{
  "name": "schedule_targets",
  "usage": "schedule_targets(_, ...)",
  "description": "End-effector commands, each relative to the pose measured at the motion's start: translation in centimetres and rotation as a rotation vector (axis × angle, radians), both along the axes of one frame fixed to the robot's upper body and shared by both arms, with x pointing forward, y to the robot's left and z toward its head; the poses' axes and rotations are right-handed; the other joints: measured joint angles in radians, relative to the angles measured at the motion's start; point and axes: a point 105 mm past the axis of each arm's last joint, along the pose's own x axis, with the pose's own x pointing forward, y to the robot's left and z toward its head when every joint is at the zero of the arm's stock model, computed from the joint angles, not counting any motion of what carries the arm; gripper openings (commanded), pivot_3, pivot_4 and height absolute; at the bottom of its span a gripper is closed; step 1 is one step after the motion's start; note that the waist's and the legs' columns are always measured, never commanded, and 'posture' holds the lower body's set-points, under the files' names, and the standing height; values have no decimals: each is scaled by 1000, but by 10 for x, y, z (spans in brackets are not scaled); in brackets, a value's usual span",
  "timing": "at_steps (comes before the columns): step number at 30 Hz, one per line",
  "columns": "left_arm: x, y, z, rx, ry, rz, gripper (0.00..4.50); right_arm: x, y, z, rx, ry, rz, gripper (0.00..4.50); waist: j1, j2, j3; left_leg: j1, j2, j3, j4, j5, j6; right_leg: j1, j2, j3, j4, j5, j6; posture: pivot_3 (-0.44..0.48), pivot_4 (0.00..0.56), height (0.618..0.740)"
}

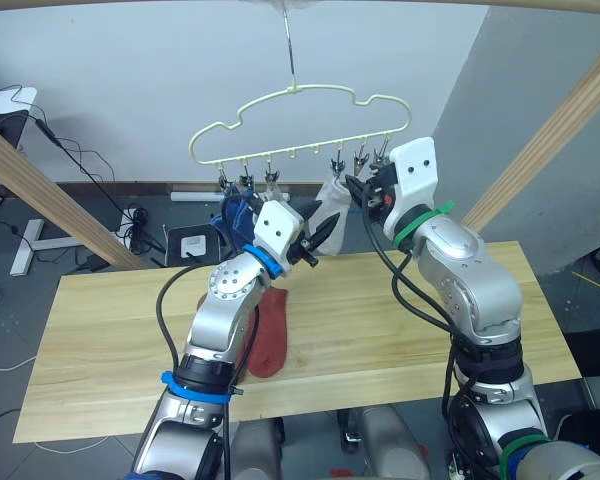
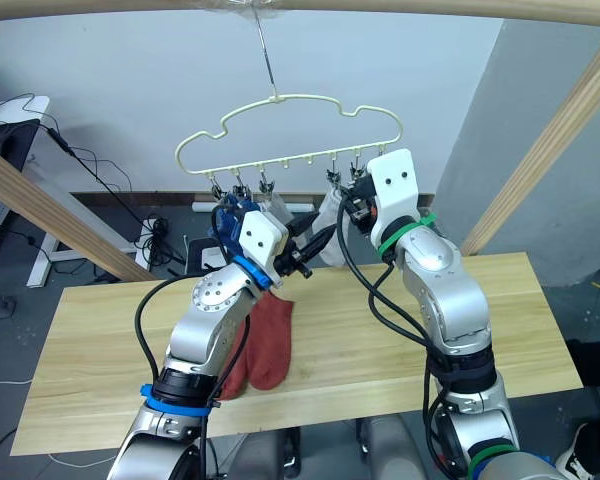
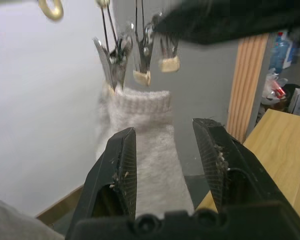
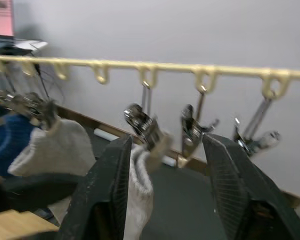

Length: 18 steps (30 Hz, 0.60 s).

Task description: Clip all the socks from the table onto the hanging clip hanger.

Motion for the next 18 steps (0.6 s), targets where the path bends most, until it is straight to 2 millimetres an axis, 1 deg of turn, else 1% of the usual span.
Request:
schedule_targets(1,-8,1,23,-10,-67,-52,2012,6,-4,16,18,-71,-42,2220,0,0,0,0,0,0,0,0,0,0,0,0,0,0,0,-173,282,740)
schedule_targets(7,-7,8,30,5,-81,-49,2012,20,-2,18,17,-85,-53,2220,1,0,0,0,0,0,0,0,0,0,0,0,0,0,0,-158,277,740)
schedule_targets(12,-6,9,34,-2,-84,-43,2012,29,2,19,-1,-103,-41,2220,3,0,0,-1,0,0,0,0,0,0,0,0,-1,1,-1,-155,276,740)
schedule_targets(13,-6,9,34,-3,-85,-43,2012,31,2,19,-6,-106,-41,2220,3,0,0,-1,0,0,0,0,0,0,0,0,-1,3,-5,-154,276,740)
schedule_targets(18,-5,10,37,-9,-87,-39,2012,36,5,20,-14,-120,-34,2220,2,0,0,0,0,0,0,0,0,0,0,0,0,3,-5,-154,276,740)
